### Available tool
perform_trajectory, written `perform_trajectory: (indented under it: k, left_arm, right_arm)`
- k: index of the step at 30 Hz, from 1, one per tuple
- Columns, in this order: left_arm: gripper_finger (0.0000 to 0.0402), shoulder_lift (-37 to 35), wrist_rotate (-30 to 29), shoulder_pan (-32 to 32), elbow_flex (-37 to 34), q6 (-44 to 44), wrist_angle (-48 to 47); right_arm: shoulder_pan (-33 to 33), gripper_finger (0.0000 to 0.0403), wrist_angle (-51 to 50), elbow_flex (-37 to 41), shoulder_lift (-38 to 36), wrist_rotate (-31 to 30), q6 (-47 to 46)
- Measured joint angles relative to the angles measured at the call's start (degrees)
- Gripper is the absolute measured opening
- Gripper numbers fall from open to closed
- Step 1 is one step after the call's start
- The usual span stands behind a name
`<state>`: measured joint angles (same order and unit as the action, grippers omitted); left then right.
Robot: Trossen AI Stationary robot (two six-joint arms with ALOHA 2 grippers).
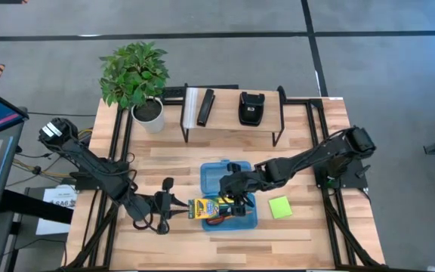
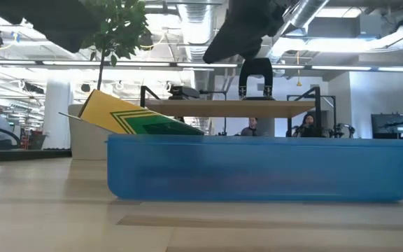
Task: Pack school essentials
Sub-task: Put the crayon box into the blue supply box
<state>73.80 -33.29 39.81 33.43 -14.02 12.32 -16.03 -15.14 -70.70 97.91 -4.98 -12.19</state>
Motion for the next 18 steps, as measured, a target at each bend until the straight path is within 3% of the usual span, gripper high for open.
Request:
perform_trajectory:
  k: [4, 9, 14, 18]
  left_arm:
    - [0.0122, 0.53, -0.57, 0.22, 0.0, 3.6, -2.7]
    - [0.0193, 4.81, -2.58, 1.8, 0.06, 20.82, -3.75]
    - [0.0229, 9.0, -11.74, 5.58, 2.54, 30.54, -4.0]
    - [0.0246, 10.84, -13.08, 7.22, 4.22, 34.15, -5.53]
  right_arm:
    - [-0.5, 0.0012, 0.82, 0.0, 0.0, 0.15, 0.11]
    - [-0.44, 0.0015, 0.68, 0.0, 0.0, 0.33, 0.22]
    - [-0.38, 0.0013, 0.68, 0.0, 0.0, 0.31, 0.61]
    - [-0.44, 0.0014, 0.69, 0.0, 0.0, 0.31, 0.61]
